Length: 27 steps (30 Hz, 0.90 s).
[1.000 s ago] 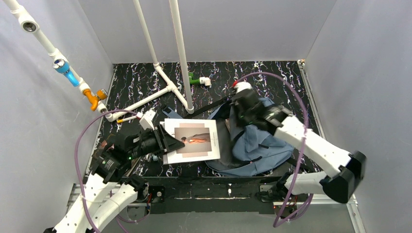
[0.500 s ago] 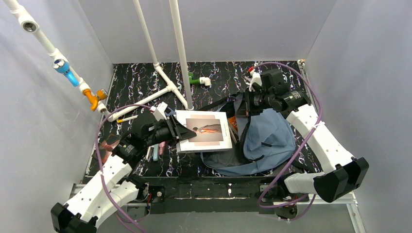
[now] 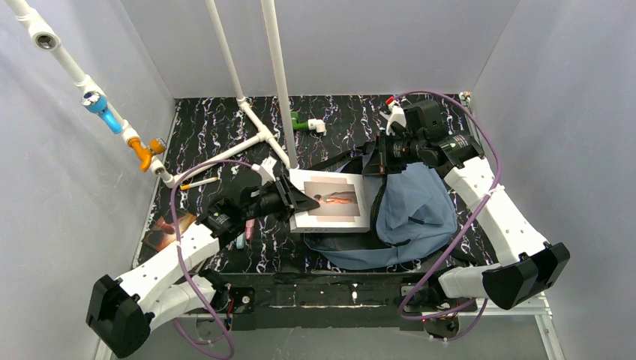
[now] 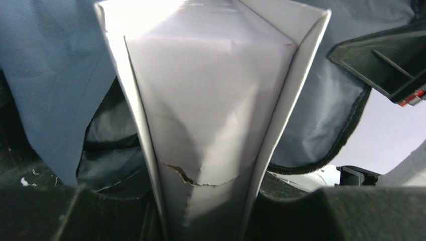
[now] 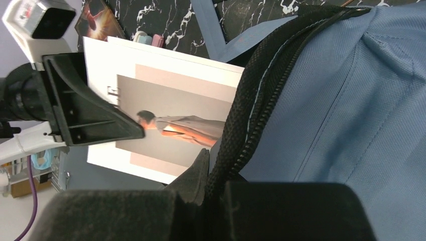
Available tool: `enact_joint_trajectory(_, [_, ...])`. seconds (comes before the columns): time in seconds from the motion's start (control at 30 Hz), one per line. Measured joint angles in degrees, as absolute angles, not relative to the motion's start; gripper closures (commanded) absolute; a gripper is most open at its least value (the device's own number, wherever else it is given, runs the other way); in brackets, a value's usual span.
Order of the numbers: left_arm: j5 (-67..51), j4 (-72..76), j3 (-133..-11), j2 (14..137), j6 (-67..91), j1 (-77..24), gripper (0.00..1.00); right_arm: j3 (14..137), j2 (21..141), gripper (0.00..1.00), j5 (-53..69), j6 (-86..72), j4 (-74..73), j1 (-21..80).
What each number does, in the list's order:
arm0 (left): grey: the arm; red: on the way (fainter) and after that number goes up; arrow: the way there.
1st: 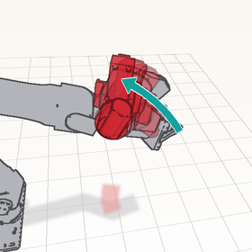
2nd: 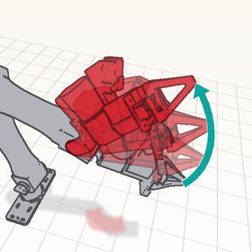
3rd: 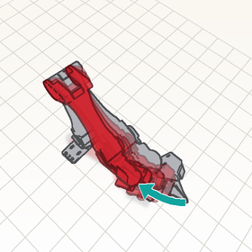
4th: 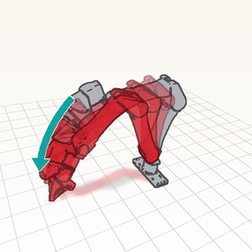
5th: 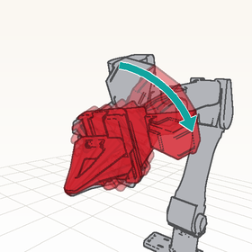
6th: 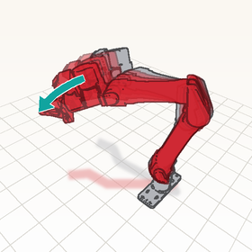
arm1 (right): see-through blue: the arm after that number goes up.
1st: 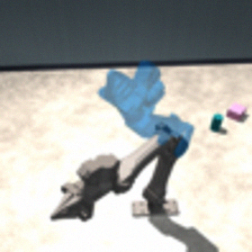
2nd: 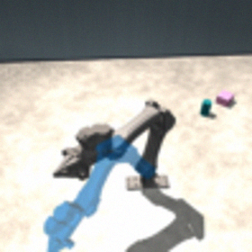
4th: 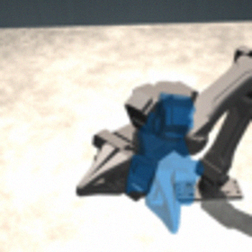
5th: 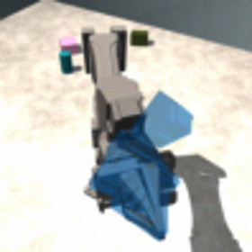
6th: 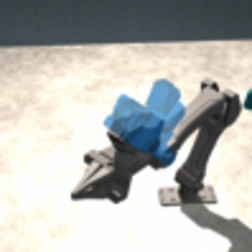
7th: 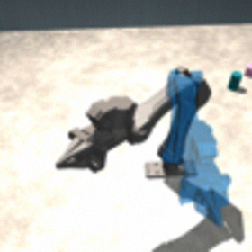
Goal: Pack the student bag
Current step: Place the book in the student bag.
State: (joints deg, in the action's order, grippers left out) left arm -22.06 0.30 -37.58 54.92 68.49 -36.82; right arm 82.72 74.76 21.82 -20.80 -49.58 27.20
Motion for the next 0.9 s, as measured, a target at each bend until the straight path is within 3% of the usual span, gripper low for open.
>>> enact_joint_trajectory(0.7, [-10.81,21.93,-47.05,83.7,78.81,-48.21,0.76,83.26,74.78,0.99,23.4,-22.61,-48.18,27.07])
enact_joint_trajectory(0.83, [-8.29,27.03,-50.13,90.72,79.53,-50.54,0.68,82.87,74.74,0.99,23.83,-22.79,-47.42,27.07])
enact_joint_trajectory(0.9, [-7.68,28.86,-52.45,94.19,79.7,-51.27,0.55,82.59,74.72,0.99,24.12,-22.81,-46.54,27.07])
